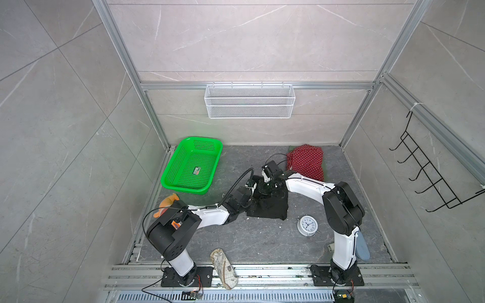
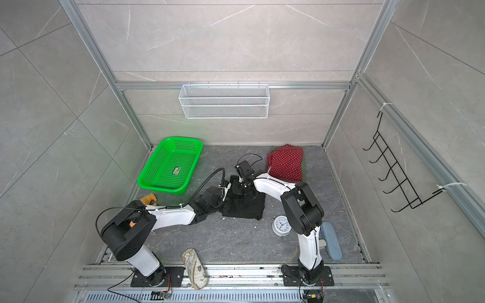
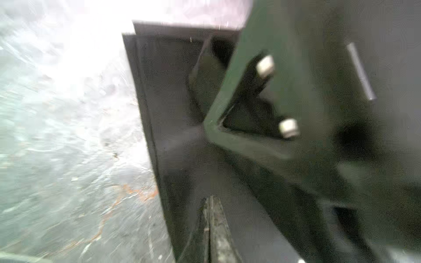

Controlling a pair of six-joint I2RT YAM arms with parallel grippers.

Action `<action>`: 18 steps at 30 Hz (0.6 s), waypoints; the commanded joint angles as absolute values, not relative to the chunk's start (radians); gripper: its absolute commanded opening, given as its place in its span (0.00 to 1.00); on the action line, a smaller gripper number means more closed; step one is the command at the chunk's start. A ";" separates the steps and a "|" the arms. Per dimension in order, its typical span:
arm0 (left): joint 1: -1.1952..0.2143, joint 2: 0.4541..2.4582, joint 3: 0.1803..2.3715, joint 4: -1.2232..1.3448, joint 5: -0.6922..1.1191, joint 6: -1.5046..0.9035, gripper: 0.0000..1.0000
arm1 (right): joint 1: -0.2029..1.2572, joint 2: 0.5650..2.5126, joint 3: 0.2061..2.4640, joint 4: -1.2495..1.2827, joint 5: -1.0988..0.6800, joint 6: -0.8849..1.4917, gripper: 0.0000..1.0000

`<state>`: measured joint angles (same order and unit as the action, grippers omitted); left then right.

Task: Fold and stack skirts
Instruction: Fold the skirt at the center of the table.

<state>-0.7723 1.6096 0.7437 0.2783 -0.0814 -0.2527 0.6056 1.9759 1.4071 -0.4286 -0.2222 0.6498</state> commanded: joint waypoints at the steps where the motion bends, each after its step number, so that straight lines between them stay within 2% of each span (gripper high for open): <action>1: -0.773 1.525 0.728 0.252 -0.126 -0.211 0.00 | 0.612 1.975 1.441 -0.431 -0.241 0.619 0.36; 5: -0.772 1.471 0.715 0.227 -0.151 -0.206 0.00 | 0.612 1.925 1.438 -0.438 -0.250 0.583 0.52; 9: -0.772 1.431 0.707 0.219 -0.165 -0.203 0.00 | 0.611 1.854 1.441 -0.453 -0.230 0.552 0.62; 12: -0.772 1.409 0.706 0.216 -0.163 -0.207 0.00 | 0.606 1.797 1.442 -0.480 -0.177 0.528 0.66; 18: -0.785 1.419 0.732 0.222 -0.091 -0.196 0.00 | 0.571 1.705 1.396 -0.548 -0.109 0.479 0.66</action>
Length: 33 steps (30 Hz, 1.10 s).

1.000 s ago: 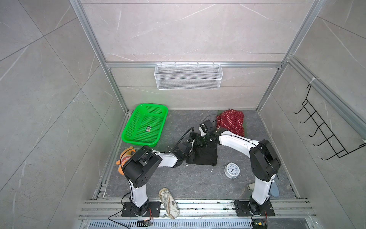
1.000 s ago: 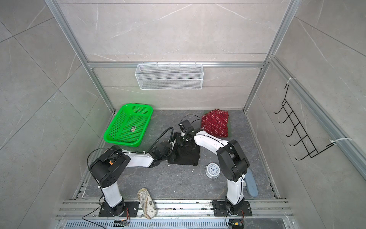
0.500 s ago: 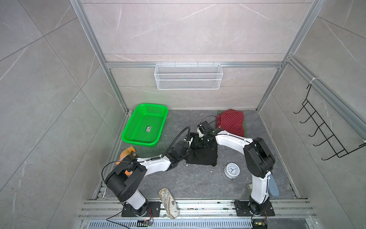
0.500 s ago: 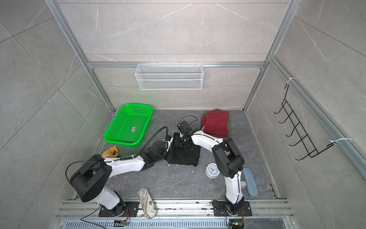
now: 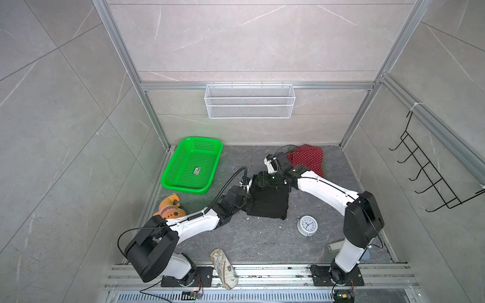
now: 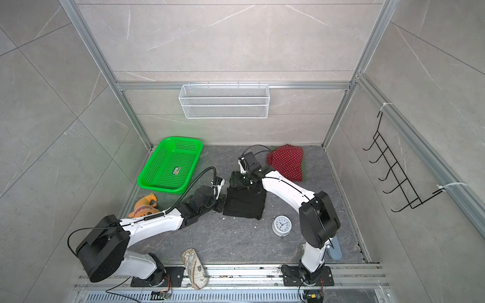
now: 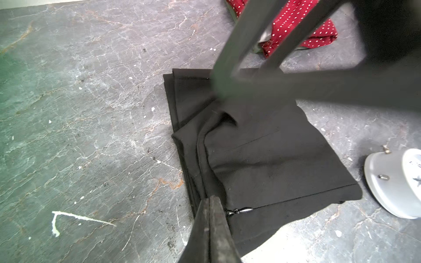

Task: Fold and stack skirts
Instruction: Fold the skirt at the center of the table, then smooth out the skirt at the center of the table.

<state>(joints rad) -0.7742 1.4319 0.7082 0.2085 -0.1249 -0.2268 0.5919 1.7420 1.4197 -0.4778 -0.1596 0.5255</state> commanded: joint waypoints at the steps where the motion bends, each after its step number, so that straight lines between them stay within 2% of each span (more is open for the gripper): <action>1: -0.793 1.431 0.742 0.221 -0.084 -0.190 0.00 | 0.563 1.694 1.376 -0.556 -0.113 0.471 0.66; 6: -0.825 1.511 0.802 0.232 -0.036 -0.168 0.00 | 0.548 1.683 1.275 -0.548 -0.151 0.419 0.64; 10: -0.846 1.581 0.848 0.258 0.001 -0.166 0.00 | 0.548 1.733 1.241 -0.502 -0.238 0.401 0.55; 16: -0.868 1.647 0.881 0.295 0.036 -0.160 0.00 | 0.544 1.845 1.305 -0.461 -0.238 0.410 0.40; 22: -0.867 1.692 0.869 0.320 0.016 -0.157 0.00 | 0.516 1.961 1.412 -0.441 -0.276 0.416 0.31; 33: -0.865 1.797 0.855 0.326 -0.015 -0.178 0.00 | 0.434 2.093 1.489 -0.369 -0.390 0.455 0.27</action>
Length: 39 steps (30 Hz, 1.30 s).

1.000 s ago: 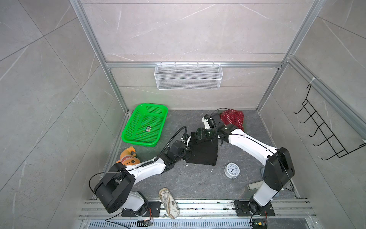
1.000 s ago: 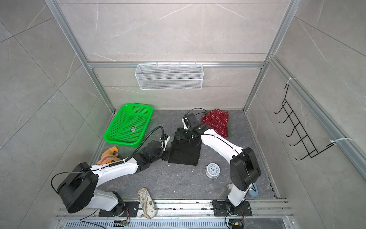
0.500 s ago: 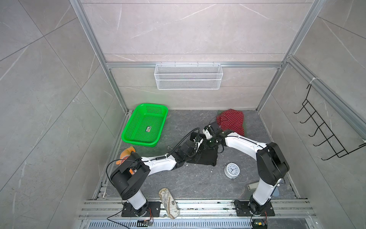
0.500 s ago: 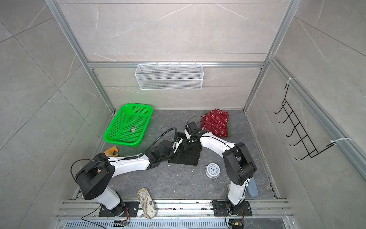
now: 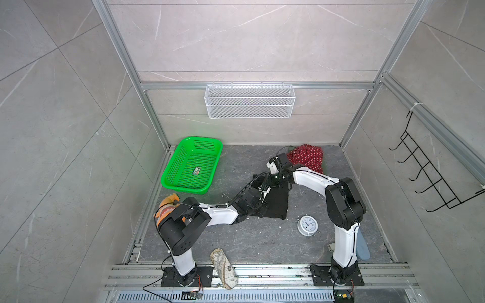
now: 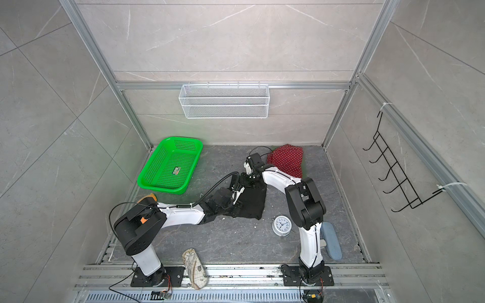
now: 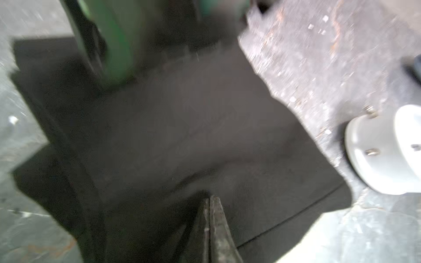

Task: Fold and stack skirts
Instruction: Smooth out the skirt at the center of the table.

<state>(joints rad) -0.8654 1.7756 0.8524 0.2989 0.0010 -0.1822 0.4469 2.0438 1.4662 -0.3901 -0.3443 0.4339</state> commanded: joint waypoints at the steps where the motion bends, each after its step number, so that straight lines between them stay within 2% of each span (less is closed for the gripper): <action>1: -0.865 1.804 0.853 0.323 -0.015 -0.179 0.00 | 0.429 2.103 1.490 -0.364 -0.392 0.456 0.27; 15: -0.865 1.790 0.819 0.281 -0.019 -0.182 0.00 | 0.400 2.148 1.499 -0.338 -0.399 0.440 0.29; 22: -0.865 1.729 0.888 0.246 -0.017 -0.155 0.00 | 0.400 1.990 1.464 -0.353 -0.367 0.385 0.36; 30: -0.823 1.709 1.008 0.206 0.023 -0.103 0.00 | 0.391 1.774 1.325 -0.422 -0.239 0.372 0.37; 36: -0.760 1.789 1.077 0.206 0.057 -0.086 0.00 | 0.389 1.611 1.117 -0.414 -0.250 0.384 0.34; 39: -0.735 1.842 1.113 0.210 0.079 -0.087 0.00 | 0.391 1.556 1.004 -0.370 -0.331 0.406 0.25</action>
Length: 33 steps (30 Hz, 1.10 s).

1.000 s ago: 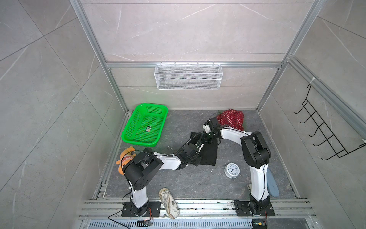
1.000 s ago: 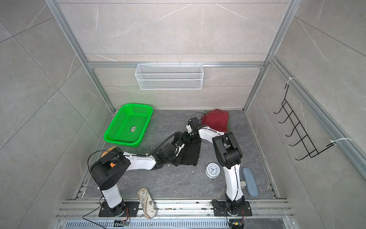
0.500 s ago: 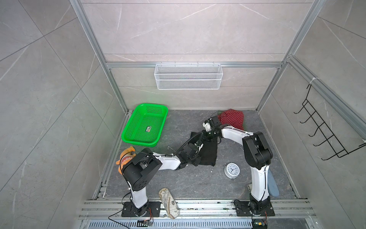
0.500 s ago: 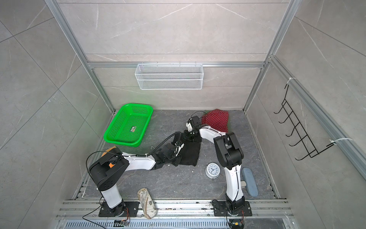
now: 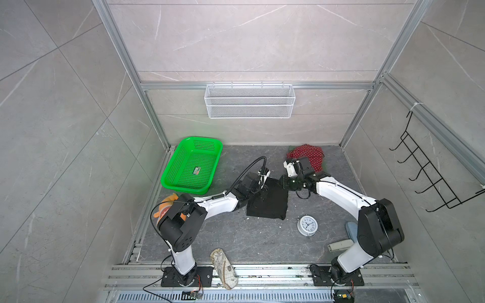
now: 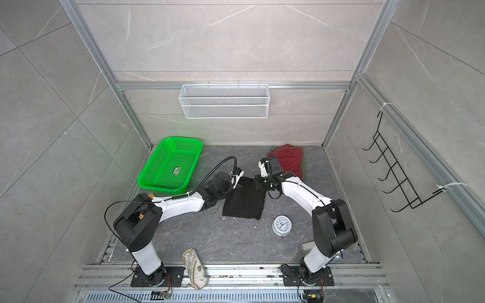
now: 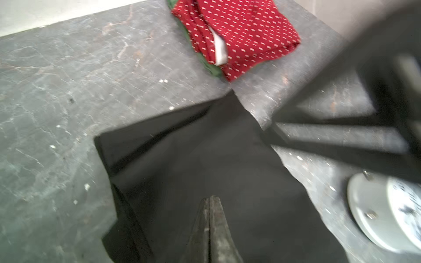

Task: Fold and stack skirts
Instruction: Smooth out the skirt at the center of the table.

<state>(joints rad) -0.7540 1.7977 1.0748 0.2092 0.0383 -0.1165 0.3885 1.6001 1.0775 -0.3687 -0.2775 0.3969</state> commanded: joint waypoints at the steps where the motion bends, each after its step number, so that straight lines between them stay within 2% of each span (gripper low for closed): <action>1: -0.731 1.859 1.123 0.215 0.086 -0.089 0.00 | 0.390 1.543 0.970 -0.351 -0.362 0.420 0.22; 9: -0.718 1.952 1.188 0.224 0.112 -0.096 0.00 | 0.427 1.503 0.828 -0.293 -0.430 0.481 0.08; 22: -0.675 2.022 1.186 0.241 0.135 -0.168 0.00 | 0.478 1.566 0.708 -0.282 -0.342 0.495 0.05; 25: -0.667 2.037 1.194 0.236 0.138 -0.175 0.00 | 0.486 1.566 0.707 -0.295 -0.298 0.478 0.09; 33: -0.662 2.035 1.194 0.238 0.154 -0.182 0.00 | 0.486 1.524 0.795 -0.343 -0.286 0.436 0.36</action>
